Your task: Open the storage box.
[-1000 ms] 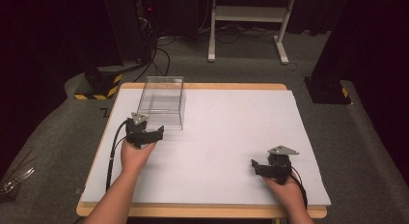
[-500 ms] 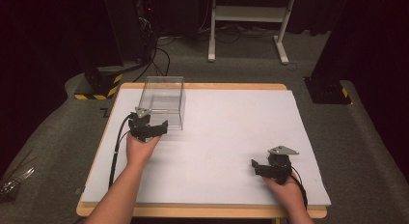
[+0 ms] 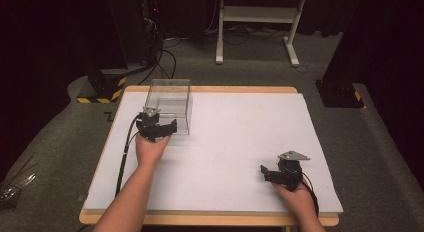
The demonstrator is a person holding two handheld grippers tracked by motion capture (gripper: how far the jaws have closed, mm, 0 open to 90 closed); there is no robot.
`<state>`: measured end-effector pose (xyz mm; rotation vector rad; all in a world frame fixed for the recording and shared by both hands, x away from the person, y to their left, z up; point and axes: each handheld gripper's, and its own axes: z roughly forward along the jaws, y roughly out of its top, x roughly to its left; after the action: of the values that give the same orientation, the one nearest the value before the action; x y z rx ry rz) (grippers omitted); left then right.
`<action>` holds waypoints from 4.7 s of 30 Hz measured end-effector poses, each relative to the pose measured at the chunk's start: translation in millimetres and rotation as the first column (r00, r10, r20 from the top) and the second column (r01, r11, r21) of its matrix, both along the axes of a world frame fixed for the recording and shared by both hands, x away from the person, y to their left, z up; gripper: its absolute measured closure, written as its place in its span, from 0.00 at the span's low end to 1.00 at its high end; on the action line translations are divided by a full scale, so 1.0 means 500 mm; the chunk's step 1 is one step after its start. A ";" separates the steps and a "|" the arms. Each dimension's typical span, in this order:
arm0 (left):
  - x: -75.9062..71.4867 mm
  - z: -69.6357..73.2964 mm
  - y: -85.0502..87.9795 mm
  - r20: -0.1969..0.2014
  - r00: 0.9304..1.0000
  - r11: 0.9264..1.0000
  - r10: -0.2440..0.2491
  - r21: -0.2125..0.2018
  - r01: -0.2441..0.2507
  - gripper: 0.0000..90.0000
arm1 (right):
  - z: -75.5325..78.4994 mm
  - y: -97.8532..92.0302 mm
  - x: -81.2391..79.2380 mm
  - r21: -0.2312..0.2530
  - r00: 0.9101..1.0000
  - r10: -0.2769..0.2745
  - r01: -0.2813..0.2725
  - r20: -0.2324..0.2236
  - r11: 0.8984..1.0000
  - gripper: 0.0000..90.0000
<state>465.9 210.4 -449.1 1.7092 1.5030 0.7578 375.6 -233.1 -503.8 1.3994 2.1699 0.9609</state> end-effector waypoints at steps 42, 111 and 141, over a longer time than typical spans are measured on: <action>-0.073 0.002 -0.019 0.043 0.999 1.000 0.028 0.012 -0.028 0.36 | 0.000 0.001 0.000 -0.003 1.000 0.001 -0.001 0.001 1.000 0.18; -0.289 -0.020 -0.020 0.088 0.996 1.000 -0.007 0.022 0.005 0.36 | 0.000 0.001 0.000 -0.003 1.000 0.001 -0.001 0.002 1.000 0.18; -0.340 -0.023 -0.014 0.094 0.995 1.000 -0.019 0.017 0.018 0.36 | 0.000 0.001 0.000 -0.003 1.000 0.001 -0.001 0.002 1.000 0.18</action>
<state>295.9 203.4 -460.5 1.6736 1.4188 0.8316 375.5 -232.8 -503.9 1.3958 2.1700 0.9582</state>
